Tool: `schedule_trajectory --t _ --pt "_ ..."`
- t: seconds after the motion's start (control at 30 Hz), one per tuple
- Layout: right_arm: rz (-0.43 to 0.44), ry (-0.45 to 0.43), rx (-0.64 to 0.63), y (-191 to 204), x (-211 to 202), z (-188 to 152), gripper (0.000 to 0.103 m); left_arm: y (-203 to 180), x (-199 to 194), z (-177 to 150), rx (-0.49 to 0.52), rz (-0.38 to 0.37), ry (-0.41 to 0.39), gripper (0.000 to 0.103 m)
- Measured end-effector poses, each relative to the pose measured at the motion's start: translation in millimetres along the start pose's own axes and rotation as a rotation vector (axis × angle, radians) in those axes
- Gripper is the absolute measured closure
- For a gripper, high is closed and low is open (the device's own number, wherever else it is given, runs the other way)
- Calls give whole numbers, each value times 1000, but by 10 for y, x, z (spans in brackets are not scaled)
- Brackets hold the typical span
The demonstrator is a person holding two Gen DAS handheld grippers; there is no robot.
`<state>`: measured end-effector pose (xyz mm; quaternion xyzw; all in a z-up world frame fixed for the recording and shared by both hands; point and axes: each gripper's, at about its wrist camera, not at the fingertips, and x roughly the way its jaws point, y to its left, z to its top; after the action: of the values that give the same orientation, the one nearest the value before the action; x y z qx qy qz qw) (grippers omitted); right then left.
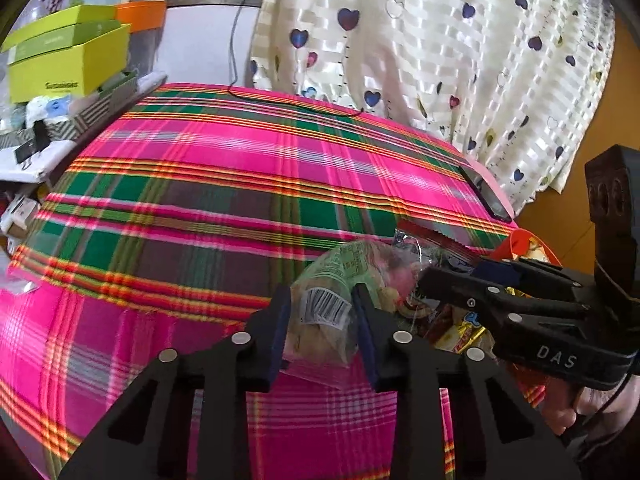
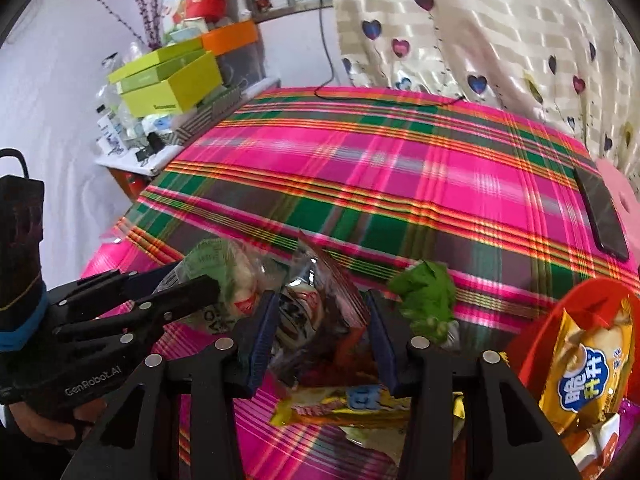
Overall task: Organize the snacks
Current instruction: 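Grasp the clear green-label bag with the left tool while the right tool grasps the clear cartoon-print packet, then lift and carry both clear bags toward the red basket with both tools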
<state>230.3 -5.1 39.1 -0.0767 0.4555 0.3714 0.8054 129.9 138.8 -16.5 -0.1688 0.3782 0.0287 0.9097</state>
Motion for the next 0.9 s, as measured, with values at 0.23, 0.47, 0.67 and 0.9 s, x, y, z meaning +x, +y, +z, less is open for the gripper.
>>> schedule_trajectory --t 0.23,0.47,0.67,0.9 --pt "49 42 -27 147 106 -40 67 168 -176 -91 -43 30 -15 74" --pt "46 84 -27 202 263 -74 66 200 -176 -114 -49 6 -6 67" --pt "48 89 -13 169 304 -101 71 190 -89 -134 -44 -56 26 45" --pt "38 64 -22 171 224 -137 85 151 -136 -190 -4 -78 34 44"
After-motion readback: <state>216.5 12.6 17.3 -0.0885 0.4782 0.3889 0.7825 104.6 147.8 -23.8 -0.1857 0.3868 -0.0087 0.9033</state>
